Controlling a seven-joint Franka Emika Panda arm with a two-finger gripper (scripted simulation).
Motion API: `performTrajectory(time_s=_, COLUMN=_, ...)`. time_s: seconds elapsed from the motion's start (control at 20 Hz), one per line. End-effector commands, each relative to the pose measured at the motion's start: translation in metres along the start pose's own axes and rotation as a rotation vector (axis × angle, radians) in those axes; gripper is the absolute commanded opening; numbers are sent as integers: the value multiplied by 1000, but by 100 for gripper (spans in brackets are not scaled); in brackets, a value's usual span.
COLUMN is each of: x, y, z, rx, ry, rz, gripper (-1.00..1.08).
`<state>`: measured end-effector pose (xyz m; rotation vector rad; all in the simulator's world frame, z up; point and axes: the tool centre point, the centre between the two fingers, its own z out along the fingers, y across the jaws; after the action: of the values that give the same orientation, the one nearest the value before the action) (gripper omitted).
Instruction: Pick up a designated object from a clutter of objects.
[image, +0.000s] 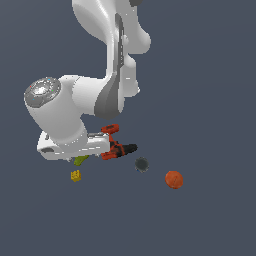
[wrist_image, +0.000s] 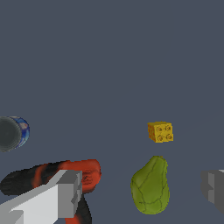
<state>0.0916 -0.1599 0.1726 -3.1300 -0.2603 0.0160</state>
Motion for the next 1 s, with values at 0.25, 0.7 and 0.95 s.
performTrajectory(time_s=0.25, x=8, y=44, z=58, rx=0, ry=7, rz=-75, gripper=100)
performTrajectory(time_s=0.7, x=9, y=70, z=96, rx=-2, ry=10, rz=-121, gripper=100)
performTrajectory(time_s=0.95, x=8, y=72, z=99, rx=-2, ry=9, rz=-123, gripper=100)
